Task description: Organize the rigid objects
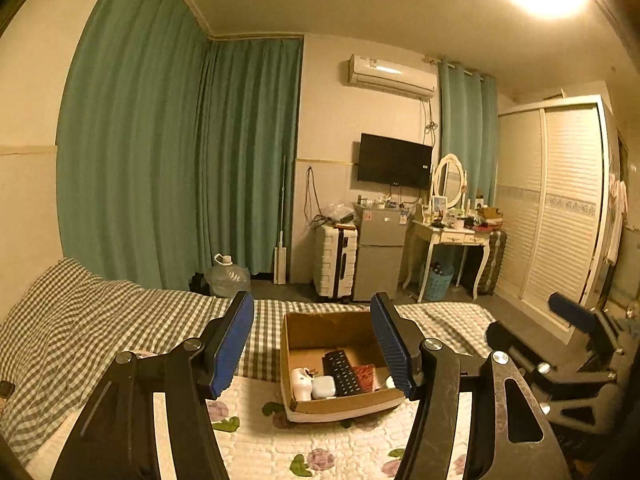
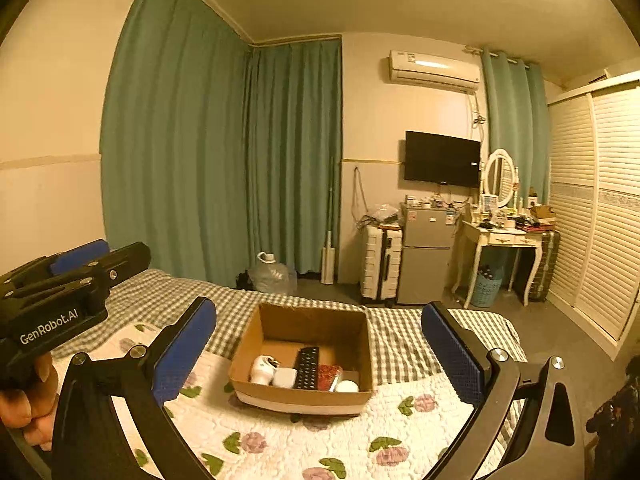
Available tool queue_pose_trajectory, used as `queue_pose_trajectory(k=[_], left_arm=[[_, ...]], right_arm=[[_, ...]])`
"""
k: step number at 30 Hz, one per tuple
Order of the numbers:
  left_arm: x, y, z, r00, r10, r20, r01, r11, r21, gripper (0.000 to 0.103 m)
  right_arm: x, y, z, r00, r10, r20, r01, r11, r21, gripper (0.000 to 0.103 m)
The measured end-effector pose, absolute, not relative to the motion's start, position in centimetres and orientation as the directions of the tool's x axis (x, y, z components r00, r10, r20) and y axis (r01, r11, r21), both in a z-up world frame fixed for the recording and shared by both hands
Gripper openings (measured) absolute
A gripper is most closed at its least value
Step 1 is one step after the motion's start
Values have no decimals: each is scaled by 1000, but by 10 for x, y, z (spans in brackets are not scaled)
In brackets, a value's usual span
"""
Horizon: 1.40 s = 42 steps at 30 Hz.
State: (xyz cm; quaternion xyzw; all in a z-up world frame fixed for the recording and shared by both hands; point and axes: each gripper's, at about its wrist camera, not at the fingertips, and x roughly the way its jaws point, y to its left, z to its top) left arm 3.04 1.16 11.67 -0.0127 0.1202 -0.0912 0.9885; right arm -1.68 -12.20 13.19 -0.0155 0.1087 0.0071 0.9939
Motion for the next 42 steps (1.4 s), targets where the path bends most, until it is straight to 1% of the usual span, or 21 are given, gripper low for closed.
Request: queue_pose_trajectory(k=[5, 7, 10, 13, 16, 23, 42], left_arm=[[38, 4, 88, 949, -186, -254, 189, 982, -13, 63], [40, 5, 78, 946, -191, -263, 191, 981, -27, 63], [49, 7, 60, 927, -204, -314, 197, 979, -53, 63], [59, 8, 48, 918, -181, -352, 178, 983, -43, 63], [68, 11, 41, 903, -183, -388, 180, 983, -45, 63], [77, 17, 28, 898, -153, -412, 151, 988, -36, 63], [79, 11, 16, 887, -152, -437, 167, 986, -4, 63]], right_arm=[[-12, -131, 107, 975, -21, -222, 10, 999, -48, 103], [-4, -134, 98, 971, -34, -235, 20, 998, -63, 103], [6, -142, 82, 962, -47, -268, 34, 998, -53, 103], [14, -152, 70, 953, -41, -299, 39, 999, -13, 103], [21, -158, 58, 943, -44, -330, 45, 999, -4, 103], [30, -163, 43, 930, -39, -365, 45, 999, 8, 103], [34, -162, 32, 923, -41, -384, 48, 999, 8, 103]])
